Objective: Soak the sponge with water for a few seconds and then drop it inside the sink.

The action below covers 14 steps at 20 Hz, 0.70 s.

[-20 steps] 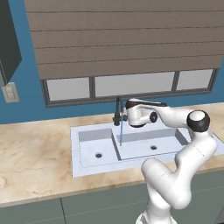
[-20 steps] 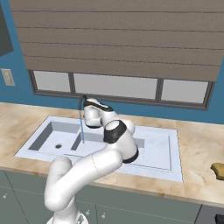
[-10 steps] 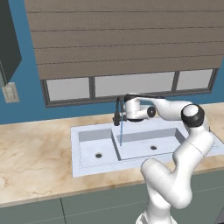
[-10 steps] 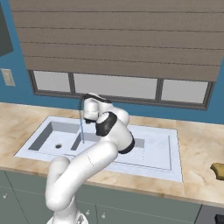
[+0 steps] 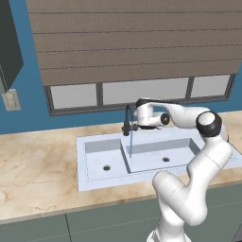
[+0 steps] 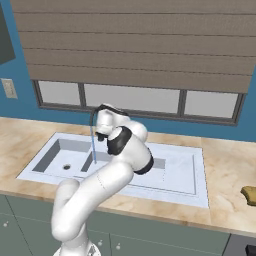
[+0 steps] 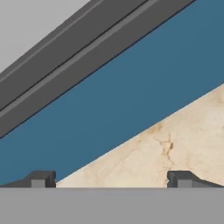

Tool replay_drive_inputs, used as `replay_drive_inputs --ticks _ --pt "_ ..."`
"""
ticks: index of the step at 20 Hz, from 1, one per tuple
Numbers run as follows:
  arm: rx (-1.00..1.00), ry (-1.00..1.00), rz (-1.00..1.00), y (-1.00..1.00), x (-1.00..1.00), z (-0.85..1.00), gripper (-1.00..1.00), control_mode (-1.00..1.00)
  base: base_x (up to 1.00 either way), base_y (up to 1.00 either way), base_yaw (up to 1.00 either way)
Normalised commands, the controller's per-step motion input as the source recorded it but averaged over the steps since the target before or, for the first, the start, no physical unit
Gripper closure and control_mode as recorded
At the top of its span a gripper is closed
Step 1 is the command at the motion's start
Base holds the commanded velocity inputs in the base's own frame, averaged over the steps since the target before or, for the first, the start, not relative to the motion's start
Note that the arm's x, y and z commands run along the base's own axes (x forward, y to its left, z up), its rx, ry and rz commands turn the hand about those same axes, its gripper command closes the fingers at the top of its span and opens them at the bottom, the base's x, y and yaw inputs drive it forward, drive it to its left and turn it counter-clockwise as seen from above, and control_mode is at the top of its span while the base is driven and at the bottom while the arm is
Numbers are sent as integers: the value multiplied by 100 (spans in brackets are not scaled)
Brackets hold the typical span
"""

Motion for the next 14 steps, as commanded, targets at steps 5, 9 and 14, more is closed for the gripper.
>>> replay_drive_inputs --ticks 5,9,14 --pt "5 0 -4 -45 -9 69 -100 -100 0 0 0" --pt "2 0 -1 -32 -4 77 -100 -100 0 0 0" --pt "0 1 0 -34 -27 64 -100 -100 0 0 0"
